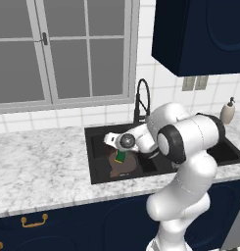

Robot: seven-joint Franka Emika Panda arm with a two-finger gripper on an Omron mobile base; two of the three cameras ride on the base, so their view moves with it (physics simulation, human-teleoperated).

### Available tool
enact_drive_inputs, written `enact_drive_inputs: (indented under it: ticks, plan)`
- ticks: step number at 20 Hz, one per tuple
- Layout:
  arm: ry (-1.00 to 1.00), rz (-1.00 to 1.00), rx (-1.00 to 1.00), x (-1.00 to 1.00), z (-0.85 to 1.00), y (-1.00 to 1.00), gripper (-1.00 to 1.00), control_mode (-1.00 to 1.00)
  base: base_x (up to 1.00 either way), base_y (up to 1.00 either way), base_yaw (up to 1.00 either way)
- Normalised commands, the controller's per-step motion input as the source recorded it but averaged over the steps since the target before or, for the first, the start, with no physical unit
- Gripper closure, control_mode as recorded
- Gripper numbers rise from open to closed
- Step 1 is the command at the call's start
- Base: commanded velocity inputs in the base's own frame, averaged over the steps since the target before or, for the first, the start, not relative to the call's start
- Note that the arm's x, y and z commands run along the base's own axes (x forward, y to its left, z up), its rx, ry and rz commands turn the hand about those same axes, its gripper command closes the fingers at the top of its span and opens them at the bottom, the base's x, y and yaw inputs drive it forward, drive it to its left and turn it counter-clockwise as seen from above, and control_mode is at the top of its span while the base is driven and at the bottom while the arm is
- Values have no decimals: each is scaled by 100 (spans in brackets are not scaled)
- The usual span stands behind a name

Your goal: Pick the pan and sponge and place them into the sink. Then turn on the water.

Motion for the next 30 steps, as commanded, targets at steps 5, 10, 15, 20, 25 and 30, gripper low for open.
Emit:
enact_drive_inputs:
  ticks: [5,10,15,20,25,30]
  plan:
    - [14,7,0,-18,100,1,-100,-100,0,0,0]
    - [16,1,2,-38,99,9,-100,-100,0,0,0]
    - [5,-27,4,-19,100,15,-100,-100,0,0,0]
    - [0,-26,0,-14,100,30,-100,-100,0,0,0]
    - [0,-13,1,-17,100,11,-100,-100,0,0,0]
    - [0,0,24,-34,76,-32,-100,-100,0,0,0]
